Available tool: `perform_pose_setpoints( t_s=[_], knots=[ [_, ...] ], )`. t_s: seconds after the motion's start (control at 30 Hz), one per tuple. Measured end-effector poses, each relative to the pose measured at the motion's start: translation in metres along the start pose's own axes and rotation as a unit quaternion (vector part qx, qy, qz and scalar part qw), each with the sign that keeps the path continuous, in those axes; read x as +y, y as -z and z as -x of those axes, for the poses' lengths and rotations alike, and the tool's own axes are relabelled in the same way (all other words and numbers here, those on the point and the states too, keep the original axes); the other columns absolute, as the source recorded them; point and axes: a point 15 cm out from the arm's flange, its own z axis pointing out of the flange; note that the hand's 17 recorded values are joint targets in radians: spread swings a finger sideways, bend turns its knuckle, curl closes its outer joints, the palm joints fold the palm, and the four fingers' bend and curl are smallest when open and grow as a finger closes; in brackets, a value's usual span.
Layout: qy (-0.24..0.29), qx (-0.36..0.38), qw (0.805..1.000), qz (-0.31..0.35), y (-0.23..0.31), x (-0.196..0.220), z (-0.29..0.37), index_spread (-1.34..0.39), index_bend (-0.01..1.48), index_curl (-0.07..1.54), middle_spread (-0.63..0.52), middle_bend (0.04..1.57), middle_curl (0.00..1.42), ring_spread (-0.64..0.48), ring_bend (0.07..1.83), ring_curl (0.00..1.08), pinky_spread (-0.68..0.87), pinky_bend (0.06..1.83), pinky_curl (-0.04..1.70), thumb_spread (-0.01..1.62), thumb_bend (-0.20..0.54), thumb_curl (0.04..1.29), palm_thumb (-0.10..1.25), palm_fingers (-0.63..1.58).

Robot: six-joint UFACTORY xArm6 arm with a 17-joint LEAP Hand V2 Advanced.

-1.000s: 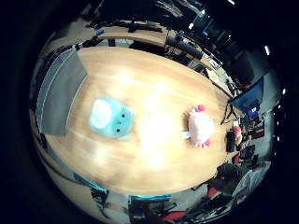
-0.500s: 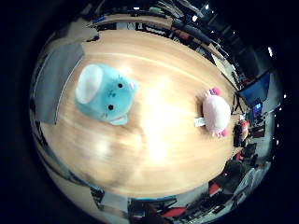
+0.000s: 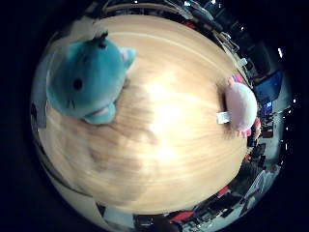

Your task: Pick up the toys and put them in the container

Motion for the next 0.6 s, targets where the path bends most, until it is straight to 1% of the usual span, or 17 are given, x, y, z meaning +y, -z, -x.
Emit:
perform_pose_setpoints(
  t_s=[0.07,0.17,0.2,0.27,0.3,0.33,0.37,0.4,0.43,0.47,0.5,0.6],
  knots=[
    [-0.003,0.000,1.000,0.007,-0.009,0.000,-0.005,-0.62,0.22,0.31,-0.39,0.33,0.36,-0.36,0.93,0.20,-0.01,1.14,-0.02,0.97,-0.014,0.42,0.55,0.43],
    [-0.004,0.003,1.000,0.009,-0.015,0.000,-0.010,-0.62,0.23,0.32,-0.44,0.39,0.38,-0.40,0.96,0.20,-0.06,1.10,-0.02,0.97,-0.007,0.43,0.60,0.57],
    [-0.005,0.003,1.000,0.010,-0.017,0.000,-0.011,-0.62,0.22,0.32,-0.46,0.43,0.39,-0.41,1.00,0.22,-0.12,1.12,-0.01,0.97,-0.003,0.44,0.62,0.70],
    [-0.004,0.002,1.000,0.013,-0.020,0.001,-0.012,-0.62,0.23,0.34,-0.49,0.51,0.43,-0.42,1.08,0.26,-0.33,1.23,0.05,0.98,0.017,0.47,0.70,1.05],
    [-0.001,0.000,1.000,0.015,-0.021,0.001,-0.013,-0.62,0.23,0.34,-0.50,0.51,0.43,-0.42,1.07,0.25,-0.37,1.24,0.05,0.98,0.021,0.48,0.72,1.09],
    [0.001,-0.001,1.000,0.017,-0.023,0.001,-0.014,-0.62,0.28,0.37,-0.50,0.54,0.46,-0.40,1.09,0.28,-0.42,1.26,0.08,0.98,0.034,0.50,0.76,1.18],
    [0.001,-0.002,1.000,0.016,-0.023,0.000,-0.016,-0.62,0.30,0.39,-0.50,0.57,0.48,-0.39,1.10,0.30,-0.43,1.26,0.10,0.98,0.039,0.50,0.78,1.21],
    [0.004,-0.003,1.000,0.016,-0.023,0.001,-0.017,-0.62,0.38,0.44,-0.50,0.62,0.51,-0.38,1.13,0.32,-0.42,1.30,0.13,0.99,0.067,0.53,0.84,1.27],
    [0.006,-0.005,1.000,0.013,-0.023,0.001,-0.019,-0.62,0.41,0.46,-0.50,0.64,0.53,-0.37,1.15,0.34,-0.41,1.32,0.15,1.00,0.082,0.54,0.87,1.28],
    [0.006,-0.009,1.000,0.007,-0.022,0.000,-0.022,-0.62,0.50,0.51,-0.50,0.70,0.57,-0.36,1.18,0.36,-0.39,1.38,0.18,1.00,0.101,0.56,0.91,1.27],
    [0.004,-0.016,1.000,-0.002,-0.020,-0.002,-0.022,-0.63,0.53,0.53,-0.50,0.71,0.59,-0.35,1.19,0.37,-0.38,1.39,0.19,1.01,0.104,0.57,0.92,1.26],
    [0.003,-0.045,0.998,-0.033,-0.018,-0.013,-0.015,-0.61,0.71,0.65,-0.50,0.84,0.68,-0.33,1.26,0.42,-0.32,1.47,0.25,1.00,0.130,0.62,1.00,1.23]
  ],
)
